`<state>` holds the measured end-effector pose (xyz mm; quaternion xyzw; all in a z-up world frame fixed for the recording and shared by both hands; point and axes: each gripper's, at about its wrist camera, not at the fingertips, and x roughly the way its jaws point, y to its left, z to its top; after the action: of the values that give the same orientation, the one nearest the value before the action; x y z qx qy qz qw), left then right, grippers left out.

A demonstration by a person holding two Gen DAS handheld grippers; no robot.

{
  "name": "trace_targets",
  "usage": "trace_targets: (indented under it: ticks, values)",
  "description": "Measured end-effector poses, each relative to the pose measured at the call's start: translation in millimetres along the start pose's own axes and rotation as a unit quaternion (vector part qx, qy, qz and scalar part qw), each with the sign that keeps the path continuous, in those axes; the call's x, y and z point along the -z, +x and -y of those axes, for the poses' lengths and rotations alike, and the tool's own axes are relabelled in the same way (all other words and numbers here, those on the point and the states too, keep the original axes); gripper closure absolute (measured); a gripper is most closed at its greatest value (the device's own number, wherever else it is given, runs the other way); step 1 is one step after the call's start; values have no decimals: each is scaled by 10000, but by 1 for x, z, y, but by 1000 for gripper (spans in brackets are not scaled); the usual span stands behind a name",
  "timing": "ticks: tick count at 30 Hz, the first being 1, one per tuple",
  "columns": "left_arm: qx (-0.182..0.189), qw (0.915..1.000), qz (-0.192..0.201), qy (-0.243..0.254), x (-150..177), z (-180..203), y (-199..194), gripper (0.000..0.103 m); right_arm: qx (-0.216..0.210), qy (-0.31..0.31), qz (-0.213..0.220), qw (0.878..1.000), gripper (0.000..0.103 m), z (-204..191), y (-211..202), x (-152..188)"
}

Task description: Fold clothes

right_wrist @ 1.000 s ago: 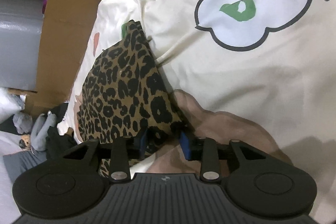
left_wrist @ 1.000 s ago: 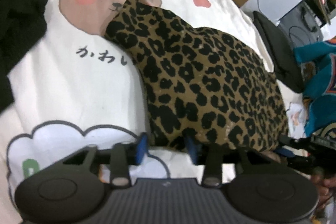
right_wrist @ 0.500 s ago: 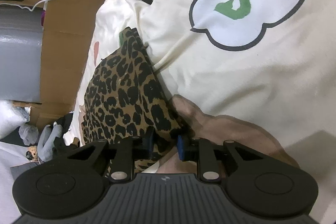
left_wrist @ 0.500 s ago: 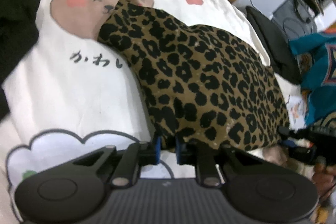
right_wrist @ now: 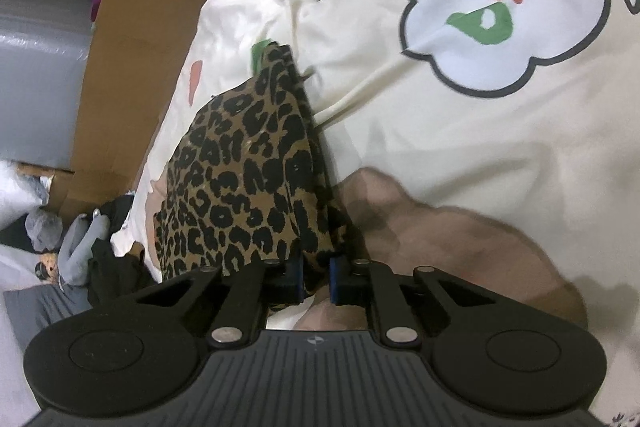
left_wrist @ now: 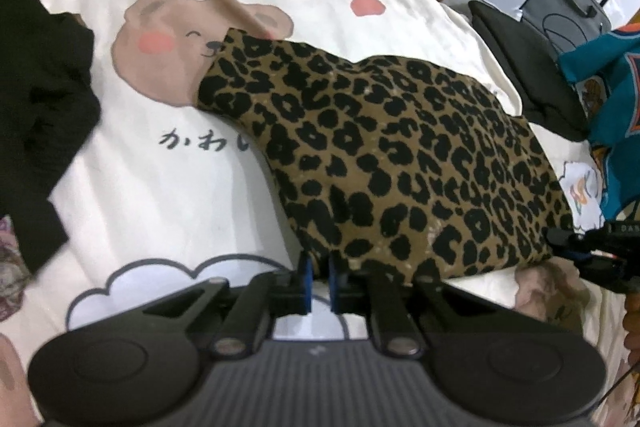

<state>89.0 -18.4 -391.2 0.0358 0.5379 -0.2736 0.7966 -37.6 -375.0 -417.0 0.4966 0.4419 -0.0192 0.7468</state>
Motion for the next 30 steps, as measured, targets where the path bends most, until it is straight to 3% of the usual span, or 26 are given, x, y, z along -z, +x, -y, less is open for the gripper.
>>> trace_targets:
  ticks: [8,11,14,17,20,21,30]
  values:
    - [-330,9991,-214,-184,15,-15,-12,103,-19,-155,-162,9997,94,-4,-5,4]
    - [-247,9984,-124,-493,23,-30,-18,103,-13,-199,-185,9996,94,-4,-5,4]
    - [116,9973,-16,-726,21,-36,-23,103,-19,-168,-202,9997,93,-2,-4,3]
    - [143,9986,53,-507,16,-28,-20,90,-30,-16,-200,9998,88,2,-3,3]
    - [309,9985,61,-439,11,-23,-11,73,-74,128,-191,9997,65,6,-1,5]
    - [353,9984,98,-424,10,-21,-9,70,-94,162,-183,9997,64,6,0,6]
    - [845,9952,444,-217,10,-24,22,70,-185,383,-103,9990,64,14,12,4]
